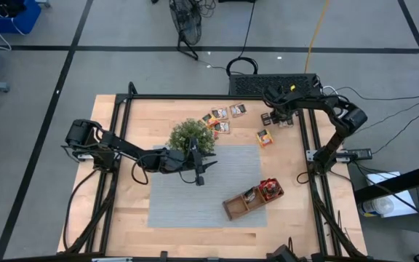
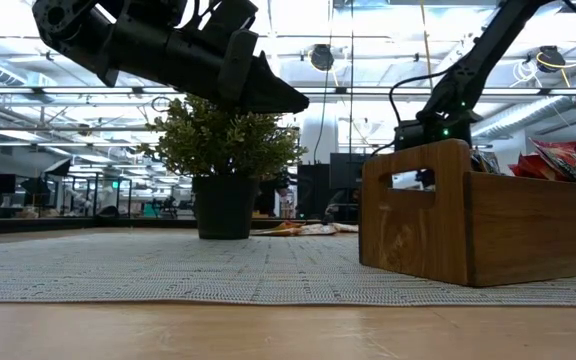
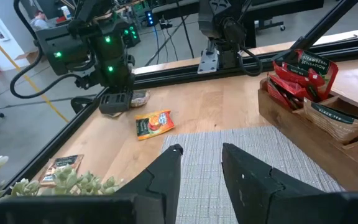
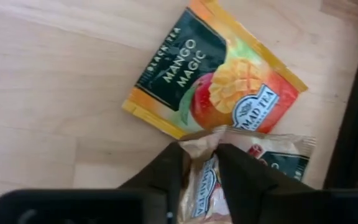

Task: Pick & Place Tea
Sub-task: Put the apple tea sachet into the brown organizer

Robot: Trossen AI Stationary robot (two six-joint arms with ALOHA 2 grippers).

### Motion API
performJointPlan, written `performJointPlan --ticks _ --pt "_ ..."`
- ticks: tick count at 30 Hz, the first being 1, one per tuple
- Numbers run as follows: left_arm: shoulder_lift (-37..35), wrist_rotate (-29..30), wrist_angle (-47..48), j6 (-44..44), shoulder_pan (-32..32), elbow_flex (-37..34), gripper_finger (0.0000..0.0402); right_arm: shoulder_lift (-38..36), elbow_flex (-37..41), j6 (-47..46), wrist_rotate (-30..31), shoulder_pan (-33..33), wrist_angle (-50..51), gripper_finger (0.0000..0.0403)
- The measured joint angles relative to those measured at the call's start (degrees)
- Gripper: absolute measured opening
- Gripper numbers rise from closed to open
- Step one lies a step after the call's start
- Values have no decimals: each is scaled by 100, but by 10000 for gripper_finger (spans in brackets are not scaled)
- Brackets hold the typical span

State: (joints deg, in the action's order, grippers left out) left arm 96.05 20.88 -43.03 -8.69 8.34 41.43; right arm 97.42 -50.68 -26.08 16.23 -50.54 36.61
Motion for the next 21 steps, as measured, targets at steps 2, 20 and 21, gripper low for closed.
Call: performJointPlan --ticks 2,20,21 --pt "0 1 0 0 0 0 122 3 1 73 -1 4 23 67" --pt "0 1 -4 20 0 0 122 -2638 26 765 280 1500 715 3" --pt "0 1 -4 22 0 0 122 -2959 19 723 295 1720 719 3"
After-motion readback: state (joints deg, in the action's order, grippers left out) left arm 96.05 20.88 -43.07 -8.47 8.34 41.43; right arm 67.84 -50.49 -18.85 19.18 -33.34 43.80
